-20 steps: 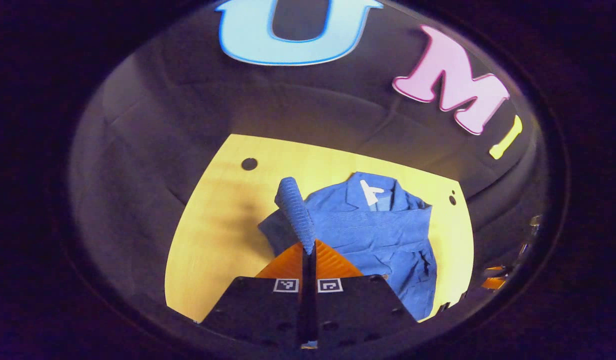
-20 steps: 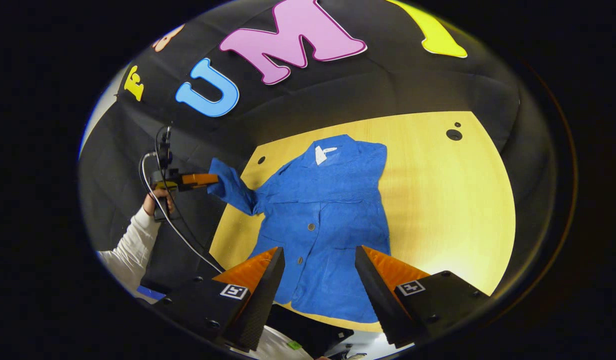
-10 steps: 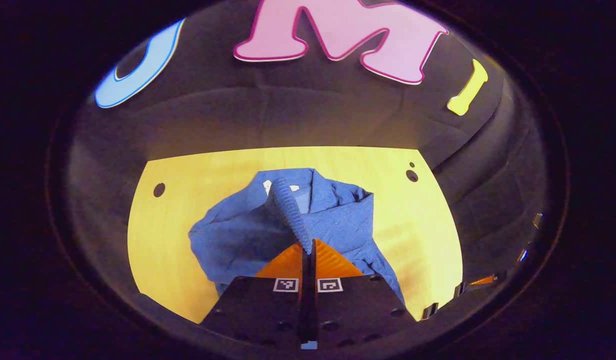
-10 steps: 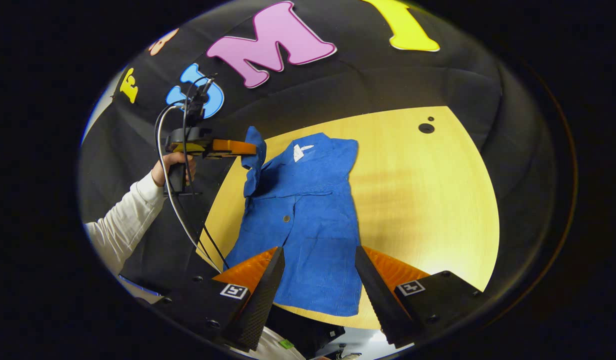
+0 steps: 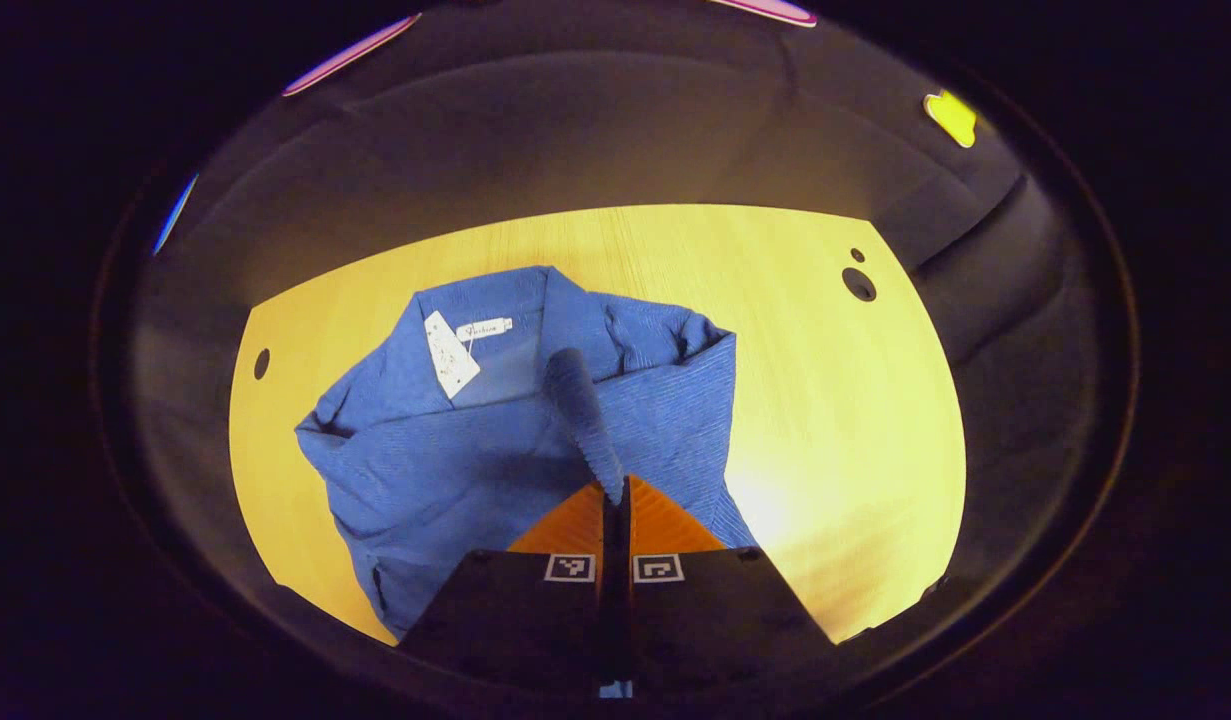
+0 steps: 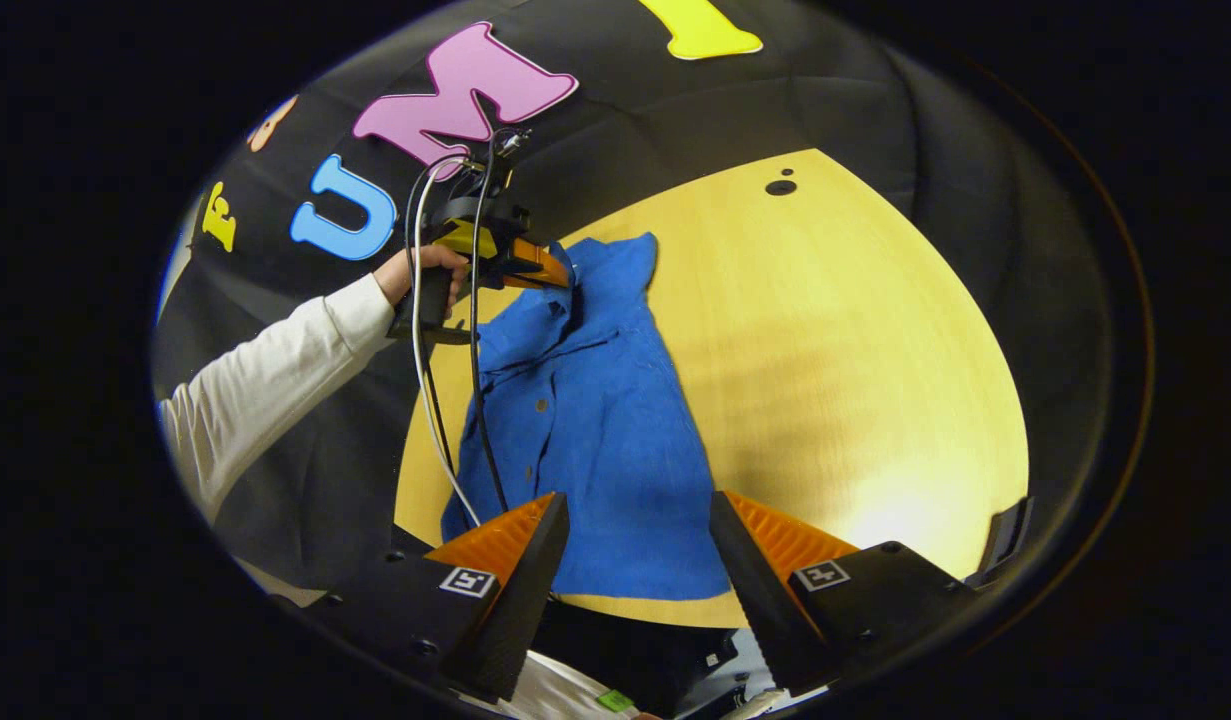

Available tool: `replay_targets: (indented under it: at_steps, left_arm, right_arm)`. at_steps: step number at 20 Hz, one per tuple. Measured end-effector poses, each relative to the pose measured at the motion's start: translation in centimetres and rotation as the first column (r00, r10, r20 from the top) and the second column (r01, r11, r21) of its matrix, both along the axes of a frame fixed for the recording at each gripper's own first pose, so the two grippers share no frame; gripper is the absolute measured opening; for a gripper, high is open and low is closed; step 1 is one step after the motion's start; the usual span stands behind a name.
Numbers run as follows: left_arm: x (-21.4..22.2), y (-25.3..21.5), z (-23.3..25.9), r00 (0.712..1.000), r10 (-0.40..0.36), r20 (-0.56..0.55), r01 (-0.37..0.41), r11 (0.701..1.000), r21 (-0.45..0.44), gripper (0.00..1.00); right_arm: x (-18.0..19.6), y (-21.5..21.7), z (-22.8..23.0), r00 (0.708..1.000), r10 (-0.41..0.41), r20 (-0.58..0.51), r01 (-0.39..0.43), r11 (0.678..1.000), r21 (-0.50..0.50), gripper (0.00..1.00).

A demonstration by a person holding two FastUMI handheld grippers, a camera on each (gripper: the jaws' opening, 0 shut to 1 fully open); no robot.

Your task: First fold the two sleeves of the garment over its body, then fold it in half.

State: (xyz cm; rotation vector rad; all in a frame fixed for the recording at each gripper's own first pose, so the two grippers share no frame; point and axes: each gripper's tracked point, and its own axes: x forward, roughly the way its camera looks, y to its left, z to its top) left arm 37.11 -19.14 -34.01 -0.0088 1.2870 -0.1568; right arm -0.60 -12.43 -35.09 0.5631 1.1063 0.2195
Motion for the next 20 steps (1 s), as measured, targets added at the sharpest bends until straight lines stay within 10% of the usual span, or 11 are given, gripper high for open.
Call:
replay_targets:
  at_steps: [4,6,8,15,20]
  left_arm:
    - [-0.3,-2.8,-1.3,0.998,-0.044,-0.041,0.041,0.997,-0.068,0.01]
    - [-0.6,-4.3,-0.1,0.994,-0.110,-0.018,0.107,0.988,-0.113,0.23]
    - [-0.3,-4.5,1.0,0.990,-0.139,0.035,0.142,0.985,-0.099,0.80]
    - [-4.3,0.5,5.1,0.981,-0.148,0.129,0.164,0.978,-0.128,0.83]
    - [-16.0,13.2,3.8,0.988,-0.087,0.124,0.096,0.994,-0.061,0.83]
  right_arm:
    - [-0.1,-2.5,-0.9,0.997,-0.067,-0.023,0.067,0.998,-0.010,0.91]
    - [0.3,-2.4,-0.7,0.997,-0.078,-0.023,0.079,0.997,0.007,0.92]
    - [0.9,-1.7,-0.4,0.997,-0.071,-0.019,0.072,0.997,0.027,0.92]
    - [0.9,1.0,-3.5,0.996,0.034,-0.088,-0.036,0.999,-0.027,0.92]
    - [-1.1,3.1,-7.5,0.972,0.106,-0.212,-0.126,0.989,-0.081,0.92]
